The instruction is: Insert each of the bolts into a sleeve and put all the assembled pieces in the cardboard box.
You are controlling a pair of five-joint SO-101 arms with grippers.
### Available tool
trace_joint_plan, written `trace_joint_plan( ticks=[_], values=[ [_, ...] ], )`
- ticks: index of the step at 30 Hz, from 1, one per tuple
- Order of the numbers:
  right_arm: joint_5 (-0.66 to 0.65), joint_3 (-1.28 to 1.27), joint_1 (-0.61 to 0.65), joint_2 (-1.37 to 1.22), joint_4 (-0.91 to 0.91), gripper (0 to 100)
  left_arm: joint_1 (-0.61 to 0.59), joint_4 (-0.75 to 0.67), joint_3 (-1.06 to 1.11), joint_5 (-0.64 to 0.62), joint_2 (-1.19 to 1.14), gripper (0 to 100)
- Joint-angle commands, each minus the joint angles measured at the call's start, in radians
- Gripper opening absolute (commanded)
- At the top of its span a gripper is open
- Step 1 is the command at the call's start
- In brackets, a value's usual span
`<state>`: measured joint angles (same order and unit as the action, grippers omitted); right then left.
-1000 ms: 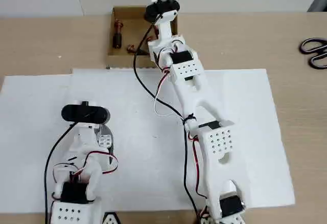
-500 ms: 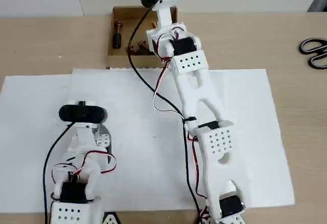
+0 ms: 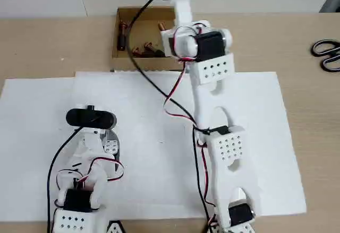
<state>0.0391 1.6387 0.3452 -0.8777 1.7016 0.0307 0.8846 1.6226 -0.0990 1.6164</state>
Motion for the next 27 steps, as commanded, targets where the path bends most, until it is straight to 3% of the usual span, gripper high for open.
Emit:
trace_joint_plan(
  ticks=[1, 8, 14, 27],
  values=[
    [-0.005, 0.041, -0.016, 0.128, 0.024, 0.2, 0.005, -0.026, -0.004, -0.003, 0.011, 1],
    [0.005, -0.261, -0.03, 0.355, 0.027, 0.2, 0.005, -0.026, -0.004, -0.002, 0.011, 1],
    [0.054, -0.709, -0.044, 0.7, 0.022, 0.2, 0.005, -0.026, -0.004, -0.003, 0.011, 1],
    [0.141, -1.602, -0.222, 1.389, -0.038, 0.2, 0.005, -0.026, -0.004, -0.003, 0.011, 1]
  ],
)
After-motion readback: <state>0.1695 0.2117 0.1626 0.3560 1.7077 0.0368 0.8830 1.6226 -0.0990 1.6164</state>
